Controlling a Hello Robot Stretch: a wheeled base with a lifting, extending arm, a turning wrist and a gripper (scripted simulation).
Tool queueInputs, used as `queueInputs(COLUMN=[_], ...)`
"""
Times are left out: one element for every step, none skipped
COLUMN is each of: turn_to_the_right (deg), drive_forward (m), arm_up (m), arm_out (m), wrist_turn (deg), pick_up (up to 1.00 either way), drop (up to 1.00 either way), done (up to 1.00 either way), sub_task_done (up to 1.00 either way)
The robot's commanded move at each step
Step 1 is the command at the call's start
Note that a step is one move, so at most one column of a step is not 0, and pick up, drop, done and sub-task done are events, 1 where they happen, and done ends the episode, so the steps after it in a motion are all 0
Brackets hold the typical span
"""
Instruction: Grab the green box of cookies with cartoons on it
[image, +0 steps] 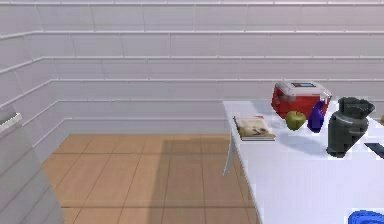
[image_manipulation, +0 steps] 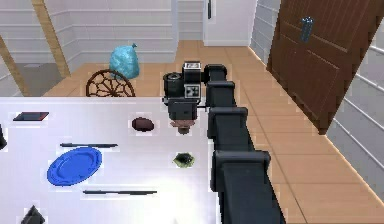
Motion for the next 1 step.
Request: queueInputs(turn_to_the_right=[0.0], drive_forward=[0.0], arm_up=[-0.3], arm_out=[0.0], wrist_turn=[0.0], pick_up=[0.0], drop=[0.0], done=[0.0], sub_task_done=[0.0])
